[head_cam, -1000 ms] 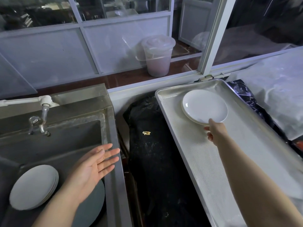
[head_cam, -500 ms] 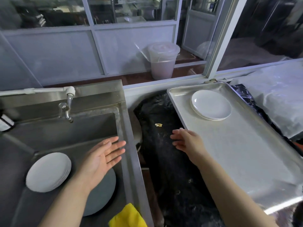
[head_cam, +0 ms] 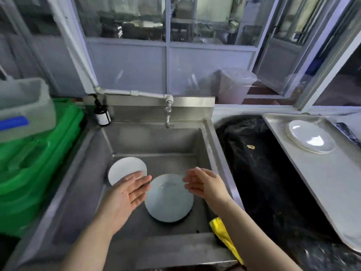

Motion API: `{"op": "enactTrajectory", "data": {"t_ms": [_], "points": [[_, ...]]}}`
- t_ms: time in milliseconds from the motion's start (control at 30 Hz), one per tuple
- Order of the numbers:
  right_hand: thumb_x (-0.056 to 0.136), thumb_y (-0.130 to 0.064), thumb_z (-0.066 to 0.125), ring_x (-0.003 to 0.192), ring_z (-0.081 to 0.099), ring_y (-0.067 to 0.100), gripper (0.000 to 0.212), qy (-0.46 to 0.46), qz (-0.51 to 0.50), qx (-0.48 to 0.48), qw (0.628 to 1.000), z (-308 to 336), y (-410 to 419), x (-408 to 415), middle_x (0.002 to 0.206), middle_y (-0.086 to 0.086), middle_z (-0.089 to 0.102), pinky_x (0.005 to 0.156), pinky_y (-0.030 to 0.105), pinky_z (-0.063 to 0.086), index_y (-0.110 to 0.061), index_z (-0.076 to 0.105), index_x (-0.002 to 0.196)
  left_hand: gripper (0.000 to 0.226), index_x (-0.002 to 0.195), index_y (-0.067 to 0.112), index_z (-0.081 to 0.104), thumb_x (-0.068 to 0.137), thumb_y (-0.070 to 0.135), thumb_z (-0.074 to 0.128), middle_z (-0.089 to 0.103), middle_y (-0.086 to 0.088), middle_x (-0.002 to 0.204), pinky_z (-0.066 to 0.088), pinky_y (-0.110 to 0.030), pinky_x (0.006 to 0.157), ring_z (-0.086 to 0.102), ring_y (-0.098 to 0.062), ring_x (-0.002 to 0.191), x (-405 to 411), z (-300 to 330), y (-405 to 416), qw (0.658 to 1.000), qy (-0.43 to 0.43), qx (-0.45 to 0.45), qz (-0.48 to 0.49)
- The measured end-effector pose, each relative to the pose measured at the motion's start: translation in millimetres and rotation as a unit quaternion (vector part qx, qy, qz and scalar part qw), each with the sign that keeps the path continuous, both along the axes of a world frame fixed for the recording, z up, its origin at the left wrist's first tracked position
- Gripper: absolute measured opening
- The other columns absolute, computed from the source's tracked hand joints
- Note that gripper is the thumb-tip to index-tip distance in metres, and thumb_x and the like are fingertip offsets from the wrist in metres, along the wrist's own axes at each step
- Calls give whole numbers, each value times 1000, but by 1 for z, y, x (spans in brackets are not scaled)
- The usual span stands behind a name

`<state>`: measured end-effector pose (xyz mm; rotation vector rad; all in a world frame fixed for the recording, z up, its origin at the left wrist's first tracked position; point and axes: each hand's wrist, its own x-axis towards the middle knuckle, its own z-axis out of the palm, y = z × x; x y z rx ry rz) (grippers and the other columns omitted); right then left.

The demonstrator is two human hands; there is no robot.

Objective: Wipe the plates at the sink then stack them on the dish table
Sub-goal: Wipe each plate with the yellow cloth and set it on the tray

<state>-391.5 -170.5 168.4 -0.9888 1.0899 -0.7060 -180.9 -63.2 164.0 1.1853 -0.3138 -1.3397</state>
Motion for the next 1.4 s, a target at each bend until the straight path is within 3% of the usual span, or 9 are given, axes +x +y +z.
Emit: {"op": "enactTrajectory", "data": {"t_ms": [100,400,633,867,1067,1133,1200,1300,1400], "points": [[99,-24,49,69,69,21,26,11,22,13,1000,-10,25,35,84,11,74,58,24,52,-8,68,92,25,109,16,66,89,23,52,73,-6,109,48,-36,81,72,-18,90,36,-6,38,999,17,9,41],[91,-19,61,67,62,24,14,91,53,132,986,-72,58,102,82,12,73,63,29,50,-7,67,93,26,102,6,61,102,17,37,71,-9,102,47,-34,82,63,-23,99,91,-41,114,979,61,117,154],[88,-10,63,54,50,18,11,149,78,217,962,-150,48,140,63,10,56,50,25,39,-3,60,80,27,86,6,62,100,13,39,75,-4,76,43,-33,78,62,-24,88,123,-66,129,952,94,179,231],[89,-7,61,60,52,23,10,200,67,309,927,-228,3,188,68,14,58,61,34,45,-3,60,80,25,98,8,63,99,12,38,76,-2,82,46,-31,77,67,-17,78,149,-92,115,933,95,229,261],[90,-8,64,42,56,14,10,233,52,322,916,-280,-49,245,60,9,61,38,21,45,-4,58,82,26,100,13,65,99,14,40,76,-3,94,48,-33,82,71,-17,81,159,-113,108,924,81,274,254],[88,-6,66,37,58,13,11,239,33,320,916,-293,-66,263,49,6,63,37,21,48,-3,57,81,26,103,14,66,100,14,40,75,-3,100,49,-35,84,72,-17,84,162,-118,109,921,79,290,249],[88,-4,66,41,61,16,15,231,12,322,918,-305,-80,280,54,10,64,42,27,52,-2,55,77,26,104,15,66,99,15,41,75,-4,103,50,-35,81,72,-18,87,165,-121,112,917,81,295,254],[91,-18,66,45,60,15,23,201,-18,331,922,-322,-95,302,68,9,56,41,25,51,-4,53,78,27,103,15,66,99,15,40,75,-3,102,53,-30,72,72,-16,80,167,-126,116,914,92,290,269],[87,-41,67,61,63,16,38,209,-14,340,917,-334,-102,318,77,5,61,52,27,57,-5,58,95,25,104,12,64,98,13,40,75,-5,100,51,-30,71,70,-13,72,166,-127,119,911,108,275,288]]}}
